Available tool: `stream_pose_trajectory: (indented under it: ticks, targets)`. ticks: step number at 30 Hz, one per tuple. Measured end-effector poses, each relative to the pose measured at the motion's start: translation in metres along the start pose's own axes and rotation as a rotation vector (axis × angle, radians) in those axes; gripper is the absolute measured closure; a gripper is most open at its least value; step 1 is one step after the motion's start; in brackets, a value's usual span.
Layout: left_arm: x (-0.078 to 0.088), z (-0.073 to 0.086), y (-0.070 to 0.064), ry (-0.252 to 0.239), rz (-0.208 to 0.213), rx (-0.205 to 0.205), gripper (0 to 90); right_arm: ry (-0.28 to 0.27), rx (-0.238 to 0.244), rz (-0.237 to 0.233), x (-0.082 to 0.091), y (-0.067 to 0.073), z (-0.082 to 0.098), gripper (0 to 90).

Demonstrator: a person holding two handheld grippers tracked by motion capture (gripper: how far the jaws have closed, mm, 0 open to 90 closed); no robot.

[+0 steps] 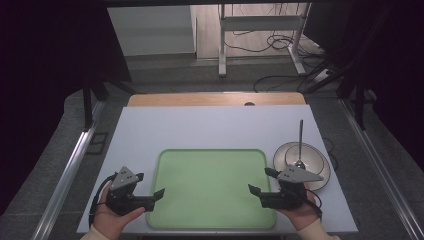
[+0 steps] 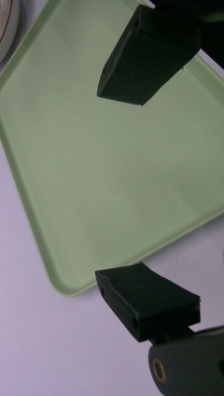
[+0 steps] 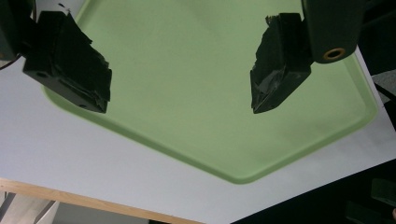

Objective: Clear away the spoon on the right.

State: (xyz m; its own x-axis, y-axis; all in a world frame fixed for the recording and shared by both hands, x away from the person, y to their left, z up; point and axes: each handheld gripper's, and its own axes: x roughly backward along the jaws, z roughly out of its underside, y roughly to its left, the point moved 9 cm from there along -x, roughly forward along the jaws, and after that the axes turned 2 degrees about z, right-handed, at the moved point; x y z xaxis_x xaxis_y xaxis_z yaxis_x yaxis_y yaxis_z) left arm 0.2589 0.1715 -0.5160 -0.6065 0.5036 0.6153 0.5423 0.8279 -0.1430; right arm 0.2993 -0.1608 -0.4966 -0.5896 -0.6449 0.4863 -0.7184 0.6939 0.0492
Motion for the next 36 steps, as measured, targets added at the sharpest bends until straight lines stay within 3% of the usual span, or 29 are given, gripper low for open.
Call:
stream_pose_trajectory:
  ticks: [12,22,30,36]
  targets:
    - [-0.010,0.002,0.004,0.031,0.020,0.023,12.1,0.016,-0.016,-0.015,-0.001,-0.009,0.006,20.4]
    - [-0.012,0.005,0.002,0.044,0.008,-0.013,12.3,0.020,0.008,-0.019,-0.006,-0.003,0.004,20.4]
    - [-0.005,0.012,-0.001,0.038,-0.005,-0.031,12.4,0.014,0.005,-0.011,-0.004,-0.002,-0.005,20.4]
    - [0.000,0.011,0.001,0.029,-0.008,-0.031,12.4,0.005,0.009,-0.015,-0.001,-0.003,-0.022,21.6]
